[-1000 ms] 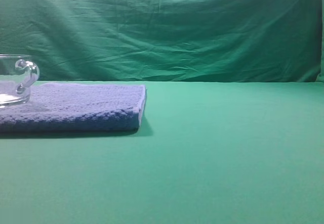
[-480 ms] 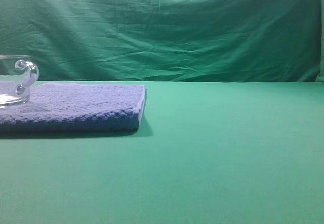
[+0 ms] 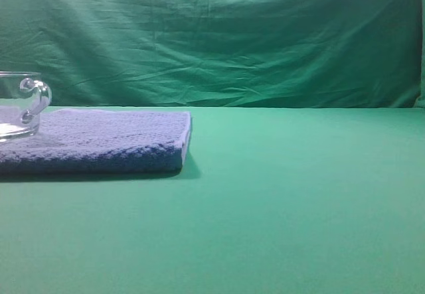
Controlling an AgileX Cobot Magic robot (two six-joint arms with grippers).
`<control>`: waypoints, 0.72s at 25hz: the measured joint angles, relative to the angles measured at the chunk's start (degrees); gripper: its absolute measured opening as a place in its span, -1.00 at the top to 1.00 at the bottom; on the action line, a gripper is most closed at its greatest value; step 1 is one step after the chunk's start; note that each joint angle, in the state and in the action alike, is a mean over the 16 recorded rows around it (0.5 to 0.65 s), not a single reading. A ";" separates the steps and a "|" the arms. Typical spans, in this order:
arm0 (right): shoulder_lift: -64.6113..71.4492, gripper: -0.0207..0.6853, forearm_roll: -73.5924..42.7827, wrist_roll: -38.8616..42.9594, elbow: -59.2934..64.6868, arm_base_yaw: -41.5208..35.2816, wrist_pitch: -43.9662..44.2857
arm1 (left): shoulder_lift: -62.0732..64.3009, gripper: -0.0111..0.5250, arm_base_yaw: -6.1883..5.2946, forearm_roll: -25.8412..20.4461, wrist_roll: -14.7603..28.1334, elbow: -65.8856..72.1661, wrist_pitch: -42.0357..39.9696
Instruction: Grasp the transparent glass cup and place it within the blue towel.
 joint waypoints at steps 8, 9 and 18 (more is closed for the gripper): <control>-16.36 0.94 0.25 -3.28 14.81 -7.57 -6.01 | 0.00 0.96 0.00 0.00 0.00 0.00 0.00; -18.19 0.94 0.28 -3.41 16.54 -8.19 -6.43 | 0.00 0.96 0.00 0.00 0.00 0.00 0.00; -30.52 0.94 0.68 -3.68 30.93 -10.89 -8.55 | 0.00 0.96 0.00 0.00 0.00 0.00 0.00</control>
